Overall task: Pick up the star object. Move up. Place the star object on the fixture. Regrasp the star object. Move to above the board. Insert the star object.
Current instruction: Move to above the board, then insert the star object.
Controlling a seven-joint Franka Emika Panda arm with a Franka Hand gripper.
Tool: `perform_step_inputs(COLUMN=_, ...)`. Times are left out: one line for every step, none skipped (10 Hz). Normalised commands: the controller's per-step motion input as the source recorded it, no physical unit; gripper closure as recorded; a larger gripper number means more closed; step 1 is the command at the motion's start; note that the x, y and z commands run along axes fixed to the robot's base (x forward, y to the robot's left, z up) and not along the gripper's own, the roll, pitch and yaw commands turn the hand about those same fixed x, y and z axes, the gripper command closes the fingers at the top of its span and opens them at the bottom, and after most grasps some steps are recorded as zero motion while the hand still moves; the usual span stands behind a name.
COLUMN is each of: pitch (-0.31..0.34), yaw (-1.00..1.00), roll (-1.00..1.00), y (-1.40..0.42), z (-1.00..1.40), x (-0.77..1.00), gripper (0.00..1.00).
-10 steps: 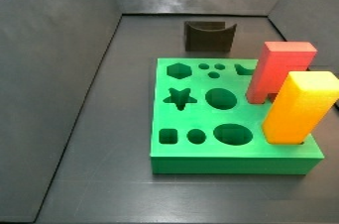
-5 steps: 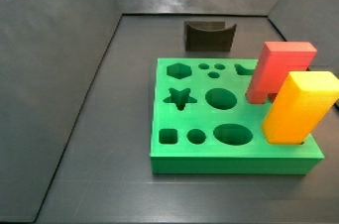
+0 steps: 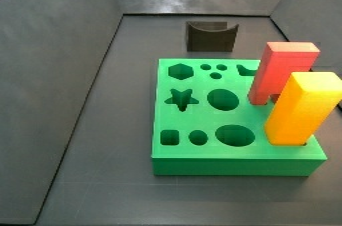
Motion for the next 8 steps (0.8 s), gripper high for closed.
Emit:
perform_step_inputs(pitch=-0.062, yaw=-0.13, roll=-1.00, y=-0.38, z=0.14, x=-0.35, gripper=1.00)
perform_step_inputs(pitch=-0.063, yaw=-0.11, roll=-0.95, y=-0.16, z=0.06, x=-0.21, gripper=1.00)
perform_step_inputs(pitch=-0.054, yaw=-0.08, roll=-0.73, y=-0.07, z=0.03, x=-0.14, gripper=1.00)
perform_step_inputs(pitch=-0.047, yaw=-0.04, roll=-0.44, y=-0.04, z=0.03, x=-0.10, gripper=1.00)
perform_step_inputs(pitch=-0.051, yaw=-0.02, roll=-0.28, y=-0.01, z=0.01, x=-0.07, gripper=1.00)
perform_step_inputs(pitch=0.000, yaw=0.00, roll=0.00, y=-0.01, z=0.00, x=0.00, gripper=1.00)
perform_step_inputs(pitch=-0.020, yaw=-0.03, roll=-0.01, y=-0.02, z=-0.09, x=0.00, gripper=1.00)
perform_step_inputs(pitch=0.000, yaw=-0.04, roll=0.00, y=-0.02, z=-0.17, x=0.04, gripper=1.00)
